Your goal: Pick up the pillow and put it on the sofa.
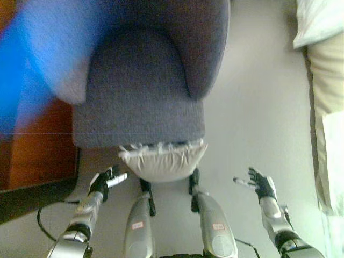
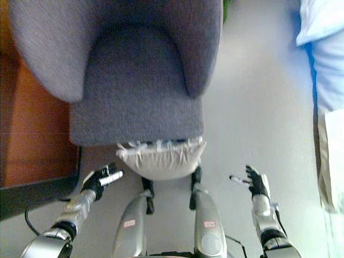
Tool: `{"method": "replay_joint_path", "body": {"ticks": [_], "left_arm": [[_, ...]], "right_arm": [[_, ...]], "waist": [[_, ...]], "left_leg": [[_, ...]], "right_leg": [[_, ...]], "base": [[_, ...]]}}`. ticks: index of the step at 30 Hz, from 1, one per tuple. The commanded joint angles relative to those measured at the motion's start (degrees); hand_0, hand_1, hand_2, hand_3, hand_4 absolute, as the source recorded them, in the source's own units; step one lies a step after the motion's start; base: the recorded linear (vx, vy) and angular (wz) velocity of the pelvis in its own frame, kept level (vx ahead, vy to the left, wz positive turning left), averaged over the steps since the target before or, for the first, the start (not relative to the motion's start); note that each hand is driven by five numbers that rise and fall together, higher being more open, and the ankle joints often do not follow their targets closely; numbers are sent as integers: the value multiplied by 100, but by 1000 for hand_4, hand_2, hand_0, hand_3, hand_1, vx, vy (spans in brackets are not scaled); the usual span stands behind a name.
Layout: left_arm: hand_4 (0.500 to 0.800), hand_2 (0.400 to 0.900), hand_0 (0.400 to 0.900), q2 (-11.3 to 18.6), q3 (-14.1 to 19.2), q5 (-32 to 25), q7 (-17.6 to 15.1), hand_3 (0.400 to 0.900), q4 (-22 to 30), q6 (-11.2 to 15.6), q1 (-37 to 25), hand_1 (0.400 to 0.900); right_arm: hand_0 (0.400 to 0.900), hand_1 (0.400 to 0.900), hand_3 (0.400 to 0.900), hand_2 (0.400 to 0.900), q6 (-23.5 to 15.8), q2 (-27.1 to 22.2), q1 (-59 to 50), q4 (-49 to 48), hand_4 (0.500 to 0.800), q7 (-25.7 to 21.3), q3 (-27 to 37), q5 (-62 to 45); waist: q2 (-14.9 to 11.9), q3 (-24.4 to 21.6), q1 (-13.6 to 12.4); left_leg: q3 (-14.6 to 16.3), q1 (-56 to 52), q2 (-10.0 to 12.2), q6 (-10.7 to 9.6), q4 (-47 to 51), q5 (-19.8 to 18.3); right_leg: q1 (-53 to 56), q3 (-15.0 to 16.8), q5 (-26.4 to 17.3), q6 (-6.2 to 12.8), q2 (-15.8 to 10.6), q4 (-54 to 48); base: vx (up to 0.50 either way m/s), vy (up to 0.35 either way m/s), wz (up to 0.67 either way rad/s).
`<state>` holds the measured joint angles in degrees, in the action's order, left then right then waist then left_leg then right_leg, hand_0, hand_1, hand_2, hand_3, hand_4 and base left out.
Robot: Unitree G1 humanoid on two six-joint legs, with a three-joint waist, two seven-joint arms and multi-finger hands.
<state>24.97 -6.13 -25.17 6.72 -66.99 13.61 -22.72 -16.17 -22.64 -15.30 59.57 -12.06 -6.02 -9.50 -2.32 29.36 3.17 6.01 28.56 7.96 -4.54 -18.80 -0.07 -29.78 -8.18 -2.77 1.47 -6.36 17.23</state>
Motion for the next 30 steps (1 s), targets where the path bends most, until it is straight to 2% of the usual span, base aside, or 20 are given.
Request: {"method": "replay_joint_path", "body": {"ticks": [1, 4, 10, 14, 22, 30], "left_arm": [[800, 900, 900, 342, -151, -336, -374, 900, 117, 310, 260, 900], [800, 900, 900, 414, -194, -368, -529, 900, 105, 386, 46, 900], [800, 900, 900, 543, -320, -456, -809, 900, 119, 562, -399, 900], [800, 900, 900, 626, -346, -536, -839, 900, 193, 673, -596, 900], [800, 900, 900, 788, -390, -741, -638, 900, 153, 865, -913, 900], [800, 900, 900, 723, -496, -1488, 43, 900, 646, 799, -1114, 900]], "right_arm": [[900, 900, 900, 900, -188, -511, 437, -533, 800, -458, -137, -436], [900, 900, 900, 900, -288, -544, 418, -594, 800, -487, -174, -508], [900, 900, 900, 900, -240, -639, 460, -889, 800, -588, -290, -617], [900, 900, 900, 900, -292, -640, 564, -972, 800, -597, -313, -646], [900, 900, 900, 900, -459, -577, 669, -1048, 800, -506, -432, -689], [900, 900, 900, 900, -414, -465, 752, -1150, 800, -483, -518, -716]], "waist": [[-115, -129, 125], [-221, -51, 161], [-414, 16, 265], [-544, 43, 308], [-863, 19, 322], [-967, 42, 335]], "left_leg": [[108, 339, -313, 254, -196, -155], [37, 683, -337, 276, -475, -243], [-144, 1393, -299, 282, -1093, -381], [-233, 1658, -295, 314, -1352, -480], [-447, 1980, -334, 356, -1698, -628], [-430, 1914, -325, 363, -1696, -694]], "right_leg": [[-313, 146, 409, 172, 136, 509], [-592, 151, 385, 152, 142, 630], [-1239, 206, 313, 102, 178, 987], [-1453, 196, 282, 85, 230, 1126], [-1615, 167, 167, 102, 371, 1208], [-1520, 159, 150, 135, 448, 1161]], "base": [[-49, -23, 9], [-47, -41, 3], [-27, -40, -3], [-23, -70, -3], [-14, -95, -8], [-7, -61, 2]]}}
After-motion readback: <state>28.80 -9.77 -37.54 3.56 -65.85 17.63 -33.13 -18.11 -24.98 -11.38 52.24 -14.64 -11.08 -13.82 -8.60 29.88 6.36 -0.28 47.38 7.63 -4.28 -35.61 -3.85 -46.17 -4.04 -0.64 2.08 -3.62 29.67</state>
